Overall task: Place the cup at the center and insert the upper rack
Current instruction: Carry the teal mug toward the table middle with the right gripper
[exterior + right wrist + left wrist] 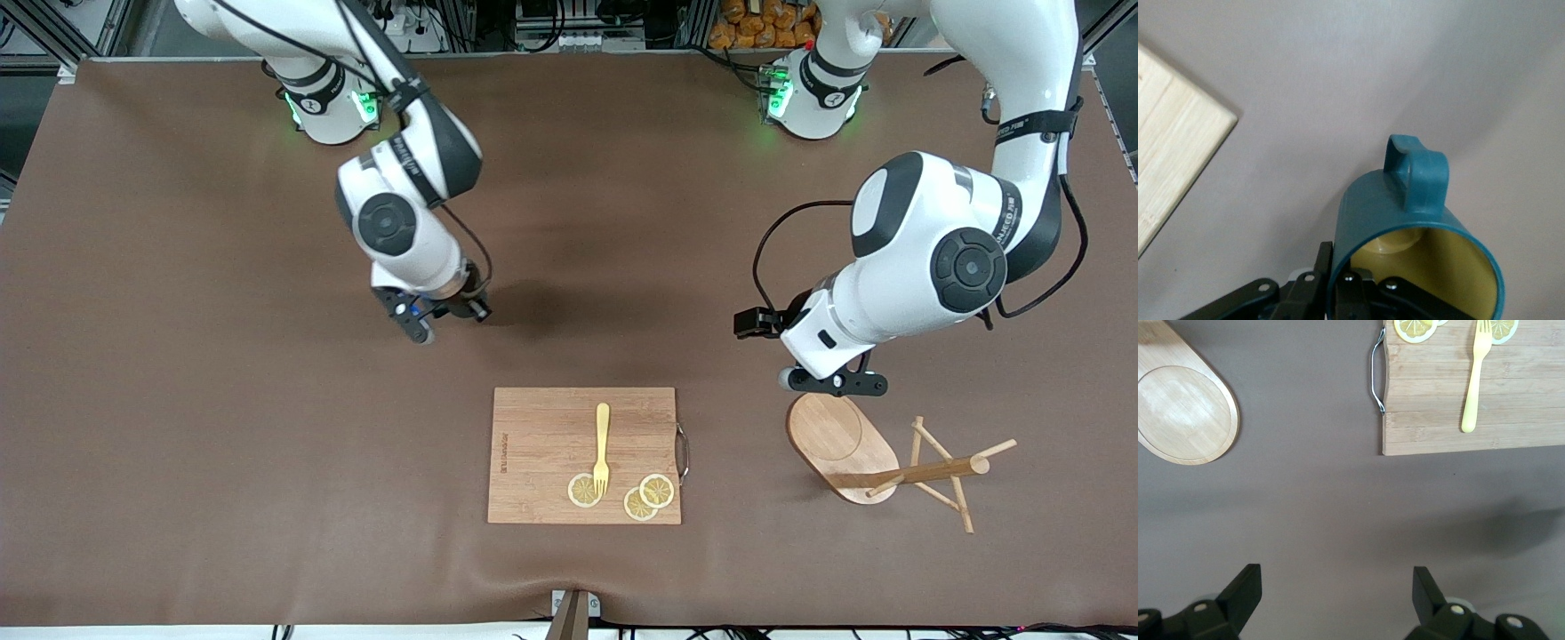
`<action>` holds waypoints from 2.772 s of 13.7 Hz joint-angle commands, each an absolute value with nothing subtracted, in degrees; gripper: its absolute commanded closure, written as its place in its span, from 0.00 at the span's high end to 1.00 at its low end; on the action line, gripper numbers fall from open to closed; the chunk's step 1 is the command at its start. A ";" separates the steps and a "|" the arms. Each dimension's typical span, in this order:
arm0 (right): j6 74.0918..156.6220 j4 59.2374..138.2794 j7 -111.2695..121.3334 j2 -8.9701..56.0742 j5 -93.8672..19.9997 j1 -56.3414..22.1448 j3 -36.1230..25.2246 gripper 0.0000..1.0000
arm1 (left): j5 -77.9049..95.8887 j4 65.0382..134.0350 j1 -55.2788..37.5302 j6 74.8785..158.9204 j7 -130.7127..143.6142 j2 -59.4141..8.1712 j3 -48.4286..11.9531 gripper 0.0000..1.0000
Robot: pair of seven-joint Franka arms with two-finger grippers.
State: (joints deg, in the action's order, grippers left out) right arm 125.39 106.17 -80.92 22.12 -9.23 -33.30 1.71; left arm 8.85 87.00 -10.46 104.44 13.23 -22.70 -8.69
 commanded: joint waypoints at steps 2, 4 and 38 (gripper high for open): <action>125.34 104.25 -88.31 22.15 -10.37 -35.33 1.23 0.00 | 9.05 86.48 -10.55 104.77 10.29 -23.12 -8.61 1.00; 125.42 103.01 -92.62 22.24 -10.55 -36.56 1.41 0.00 | 9.05 86.40 -10.55 104.77 10.37 -23.12 -8.61 1.00; 137.37 91.76 -113.29 39.20 -13.71 -48.95 0.97 0.63 | 9.23 85.34 -9.93 104.76 36.71 -22.59 -8.00 1.00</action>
